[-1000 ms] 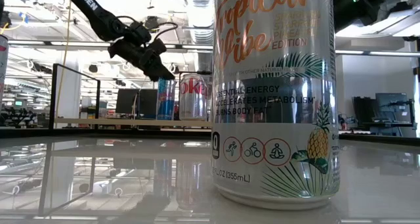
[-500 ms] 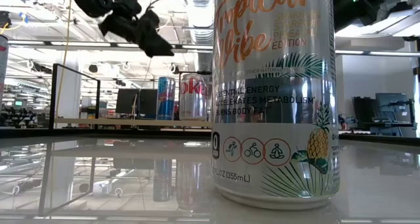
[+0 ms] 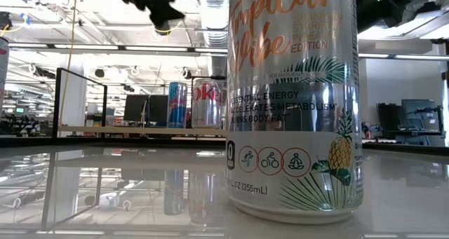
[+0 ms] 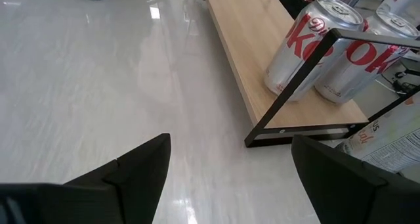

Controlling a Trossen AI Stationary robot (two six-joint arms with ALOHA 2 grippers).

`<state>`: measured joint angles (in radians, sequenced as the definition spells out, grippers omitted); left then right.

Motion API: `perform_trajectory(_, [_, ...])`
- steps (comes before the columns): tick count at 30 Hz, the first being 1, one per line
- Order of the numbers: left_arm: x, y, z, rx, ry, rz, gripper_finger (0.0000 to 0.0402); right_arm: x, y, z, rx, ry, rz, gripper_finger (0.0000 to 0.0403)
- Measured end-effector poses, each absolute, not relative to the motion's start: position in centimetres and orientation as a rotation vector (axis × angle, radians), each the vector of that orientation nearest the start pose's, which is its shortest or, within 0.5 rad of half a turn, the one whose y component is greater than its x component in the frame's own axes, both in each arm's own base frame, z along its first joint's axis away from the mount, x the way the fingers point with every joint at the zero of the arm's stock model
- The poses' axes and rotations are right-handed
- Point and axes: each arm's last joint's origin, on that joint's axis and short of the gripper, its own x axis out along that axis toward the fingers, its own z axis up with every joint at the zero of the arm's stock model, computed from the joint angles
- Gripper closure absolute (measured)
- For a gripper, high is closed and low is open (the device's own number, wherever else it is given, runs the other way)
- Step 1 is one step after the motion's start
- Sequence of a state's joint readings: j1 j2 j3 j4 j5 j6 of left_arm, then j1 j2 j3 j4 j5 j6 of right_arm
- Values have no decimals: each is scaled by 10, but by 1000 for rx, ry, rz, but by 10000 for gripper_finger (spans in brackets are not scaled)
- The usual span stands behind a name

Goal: Place canned beverage on shelf
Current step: Put the blue soda can on the shelf aligned with the other blue soda can

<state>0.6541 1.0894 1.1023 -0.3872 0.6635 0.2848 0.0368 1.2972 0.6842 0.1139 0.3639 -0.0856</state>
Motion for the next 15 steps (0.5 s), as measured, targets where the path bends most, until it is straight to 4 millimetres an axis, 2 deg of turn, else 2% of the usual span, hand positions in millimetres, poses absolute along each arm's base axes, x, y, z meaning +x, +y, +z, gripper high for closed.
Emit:
perform_trajectory(5, [172, 70, 370, -61, 410, -160, 102, 267, 0, 220, -183, 506, -298, 63])
perform_trajectory(9, [160, 35, 366, -172, 531, -229, 102, 267, 0, 220, -184, 506, -298, 63])
perform_trajectory(15, [162, -16, 366, -299, 628, -373, 102, 267, 0, 220, -184, 506, -298, 63])
